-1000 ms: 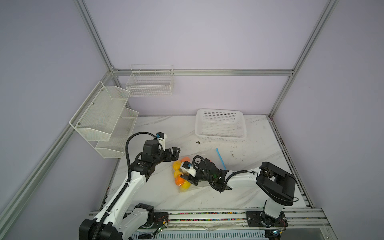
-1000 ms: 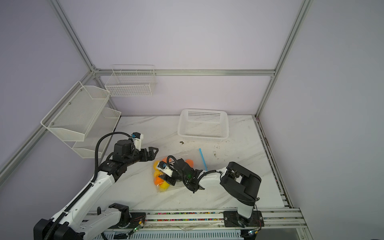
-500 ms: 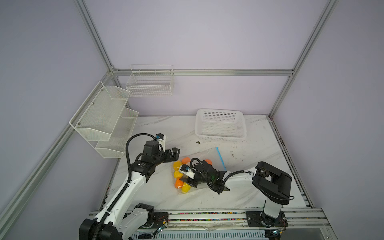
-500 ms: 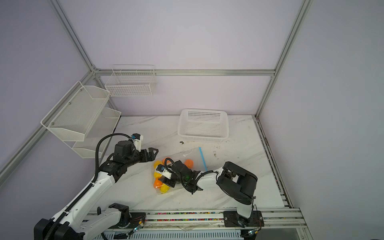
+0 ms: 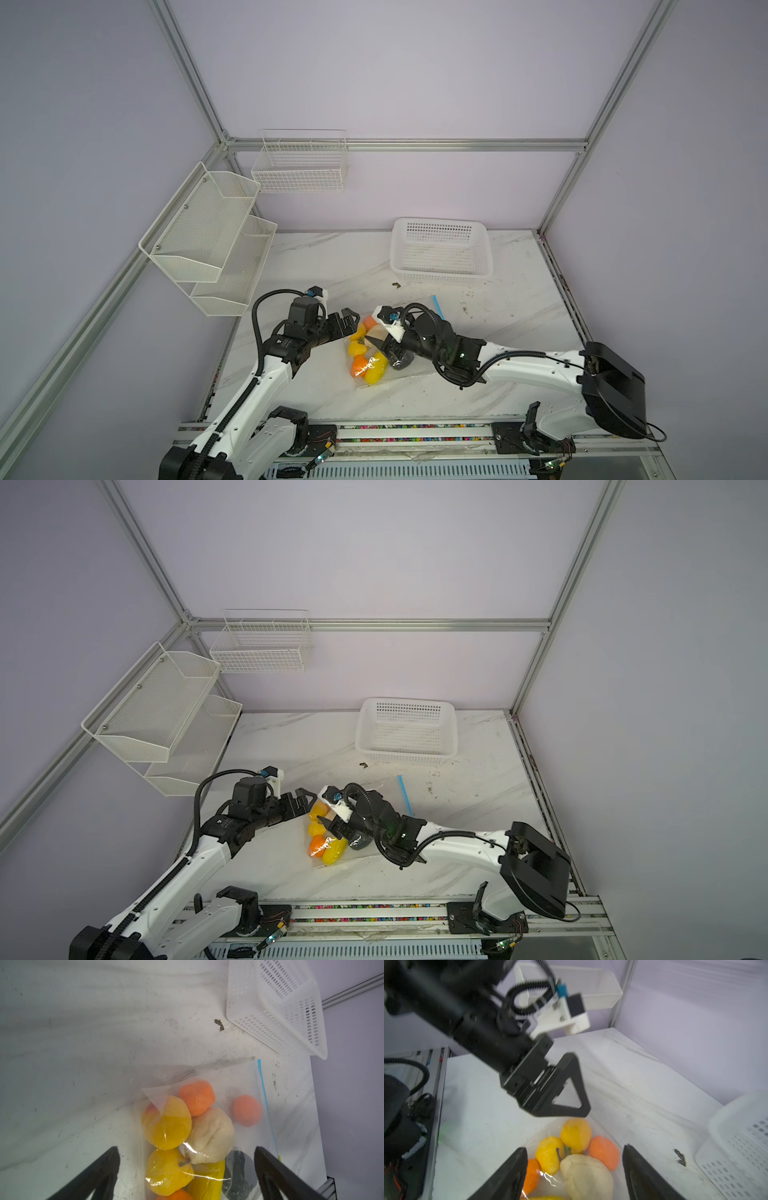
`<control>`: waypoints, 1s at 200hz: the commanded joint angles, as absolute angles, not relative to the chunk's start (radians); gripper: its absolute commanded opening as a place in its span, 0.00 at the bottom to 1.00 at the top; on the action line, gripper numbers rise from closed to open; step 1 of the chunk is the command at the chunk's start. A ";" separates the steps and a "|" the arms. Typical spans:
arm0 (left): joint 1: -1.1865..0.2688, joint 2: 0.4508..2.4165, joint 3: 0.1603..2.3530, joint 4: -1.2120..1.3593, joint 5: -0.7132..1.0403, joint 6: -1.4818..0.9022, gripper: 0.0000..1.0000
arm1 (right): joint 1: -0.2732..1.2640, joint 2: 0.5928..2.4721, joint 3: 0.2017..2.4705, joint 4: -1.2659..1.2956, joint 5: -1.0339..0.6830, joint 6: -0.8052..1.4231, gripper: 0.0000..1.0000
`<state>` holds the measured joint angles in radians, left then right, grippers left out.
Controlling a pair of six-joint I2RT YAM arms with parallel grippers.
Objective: Place the food in the zip-top bag and seal the zipper
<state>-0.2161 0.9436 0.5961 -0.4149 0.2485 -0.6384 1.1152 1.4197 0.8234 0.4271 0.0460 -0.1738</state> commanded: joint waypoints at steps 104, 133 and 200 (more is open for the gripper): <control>-0.214 1.065 0.502 -0.281 0.414 -0.755 1.00 | 0.858 1.228 0.678 -0.212 0.202 0.652 0.64; -0.213 1.097 0.508 -0.256 0.450 -0.761 1.00 | 0.795 1.260 0.679 -0.220 0.163 0.680 0.65; -0.213 1.158 0.506 -0.179 0.488 -0.787 1.00 | 0.764 1.320 0.717 -0.204 0.118 0.613 0.67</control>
